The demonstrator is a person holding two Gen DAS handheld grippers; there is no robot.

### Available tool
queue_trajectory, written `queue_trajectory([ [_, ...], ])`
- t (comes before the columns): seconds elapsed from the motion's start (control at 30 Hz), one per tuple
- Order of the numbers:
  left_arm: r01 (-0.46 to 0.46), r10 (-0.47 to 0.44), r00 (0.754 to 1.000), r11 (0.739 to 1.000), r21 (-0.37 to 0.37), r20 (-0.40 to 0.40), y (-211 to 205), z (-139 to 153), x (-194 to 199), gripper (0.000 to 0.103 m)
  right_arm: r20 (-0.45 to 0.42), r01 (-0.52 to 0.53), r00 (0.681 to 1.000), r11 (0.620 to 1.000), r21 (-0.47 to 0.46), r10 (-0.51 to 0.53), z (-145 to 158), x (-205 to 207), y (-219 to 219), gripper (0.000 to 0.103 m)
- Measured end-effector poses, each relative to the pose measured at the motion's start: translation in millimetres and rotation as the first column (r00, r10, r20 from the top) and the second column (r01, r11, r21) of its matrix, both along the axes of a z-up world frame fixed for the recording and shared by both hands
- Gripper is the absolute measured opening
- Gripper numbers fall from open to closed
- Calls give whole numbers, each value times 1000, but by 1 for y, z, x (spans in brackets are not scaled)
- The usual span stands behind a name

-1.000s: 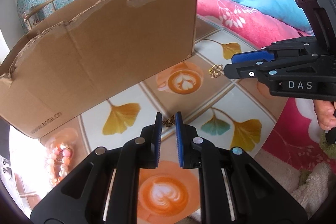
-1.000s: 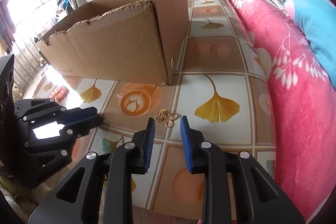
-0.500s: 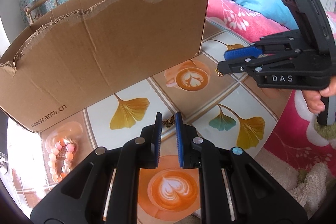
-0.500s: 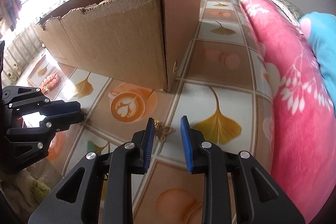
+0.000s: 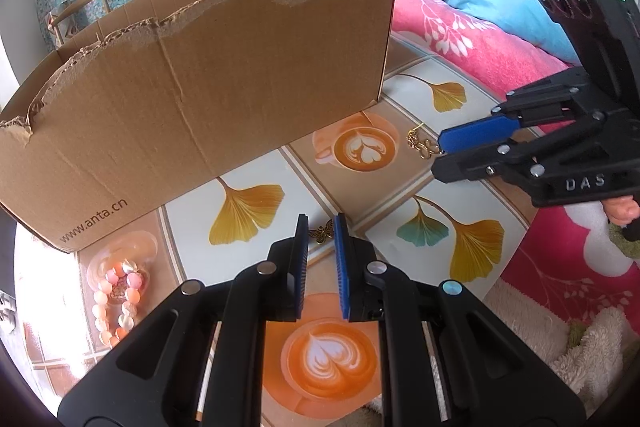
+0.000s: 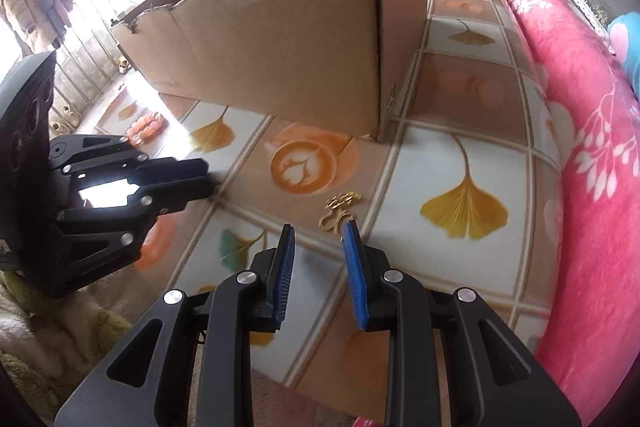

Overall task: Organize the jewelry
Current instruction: 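Close the right tool on the gold chain piece while the left tool holds its charm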

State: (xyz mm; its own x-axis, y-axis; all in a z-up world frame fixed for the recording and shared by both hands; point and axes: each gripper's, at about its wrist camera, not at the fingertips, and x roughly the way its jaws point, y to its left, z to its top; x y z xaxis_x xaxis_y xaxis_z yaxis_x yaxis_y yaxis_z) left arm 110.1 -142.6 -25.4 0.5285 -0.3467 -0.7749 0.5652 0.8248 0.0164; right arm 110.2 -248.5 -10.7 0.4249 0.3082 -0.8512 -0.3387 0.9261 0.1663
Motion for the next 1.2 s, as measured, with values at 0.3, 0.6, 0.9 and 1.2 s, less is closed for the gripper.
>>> queue_trajectory([
  [0.3,0,0,1000,1000,0,1,1,0,-1,12,22,175,984,983,-48,-175,-1,0,11,26],
  [0.6,1,-1,1000,1000,-1,0,1,0,-1,12,84,264,963,960,-98,-256,-3,-3,33,26],
  [0.9,0,0,1000,1000,-1,1,0,0,0,12,64,289,956,956,-47,-285,-3,-5,24,15],
  [1.2,0,0,1000,1000,-1,2,0,0,-1,12,42,298,954,955,6,-298,-3,-5,14,15],
])
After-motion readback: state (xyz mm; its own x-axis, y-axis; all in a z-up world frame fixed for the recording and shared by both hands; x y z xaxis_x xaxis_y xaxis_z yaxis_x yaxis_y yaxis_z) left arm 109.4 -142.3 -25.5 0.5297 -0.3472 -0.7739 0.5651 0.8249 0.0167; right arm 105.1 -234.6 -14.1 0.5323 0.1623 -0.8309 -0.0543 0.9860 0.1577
